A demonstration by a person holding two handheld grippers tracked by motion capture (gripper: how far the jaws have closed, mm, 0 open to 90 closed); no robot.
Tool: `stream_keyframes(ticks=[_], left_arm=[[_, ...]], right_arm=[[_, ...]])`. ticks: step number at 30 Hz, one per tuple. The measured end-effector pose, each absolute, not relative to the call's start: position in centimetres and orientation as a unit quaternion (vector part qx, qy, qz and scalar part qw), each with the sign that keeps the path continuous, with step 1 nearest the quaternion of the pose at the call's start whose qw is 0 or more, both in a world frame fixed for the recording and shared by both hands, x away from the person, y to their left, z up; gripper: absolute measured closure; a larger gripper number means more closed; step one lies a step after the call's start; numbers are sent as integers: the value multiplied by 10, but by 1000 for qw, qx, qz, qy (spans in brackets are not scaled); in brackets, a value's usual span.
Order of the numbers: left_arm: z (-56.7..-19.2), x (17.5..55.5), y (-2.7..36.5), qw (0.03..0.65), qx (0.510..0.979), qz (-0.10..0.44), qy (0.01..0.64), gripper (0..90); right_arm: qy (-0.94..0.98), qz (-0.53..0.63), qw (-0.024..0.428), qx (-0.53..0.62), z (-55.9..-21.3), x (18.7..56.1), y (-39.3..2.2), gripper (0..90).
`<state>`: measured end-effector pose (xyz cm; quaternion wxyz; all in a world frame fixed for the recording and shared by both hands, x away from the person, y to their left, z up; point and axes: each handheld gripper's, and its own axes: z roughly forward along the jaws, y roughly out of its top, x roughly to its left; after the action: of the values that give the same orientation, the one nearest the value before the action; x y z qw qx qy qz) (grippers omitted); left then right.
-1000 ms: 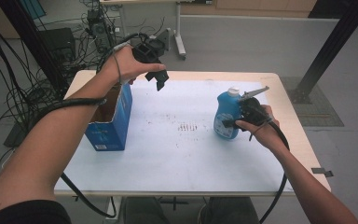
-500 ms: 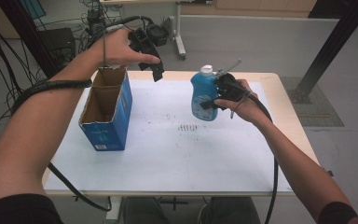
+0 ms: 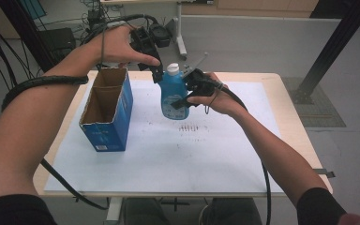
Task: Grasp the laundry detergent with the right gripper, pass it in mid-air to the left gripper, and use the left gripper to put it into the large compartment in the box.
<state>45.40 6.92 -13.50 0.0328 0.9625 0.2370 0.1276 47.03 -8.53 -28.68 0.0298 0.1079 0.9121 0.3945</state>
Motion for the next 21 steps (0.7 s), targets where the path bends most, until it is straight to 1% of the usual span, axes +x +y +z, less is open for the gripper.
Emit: stream_keyframes(ticks=[4,8,15,21], left_arm=[[-138,450,69,27,966,121,229,61],[-143,446,68,17,970,110,216,63],[-150,442,65,12,976,82,200,62],[-155,441,62,8,979,64,192,54]], right_arm=[[912,400,14,85,-289,469,-73,435],[914,400,10,71,-291,467,-66,435],[909,414,-4,41,-289,465,-60,435],[910,414,-5,20,-287,460,-56,435]])
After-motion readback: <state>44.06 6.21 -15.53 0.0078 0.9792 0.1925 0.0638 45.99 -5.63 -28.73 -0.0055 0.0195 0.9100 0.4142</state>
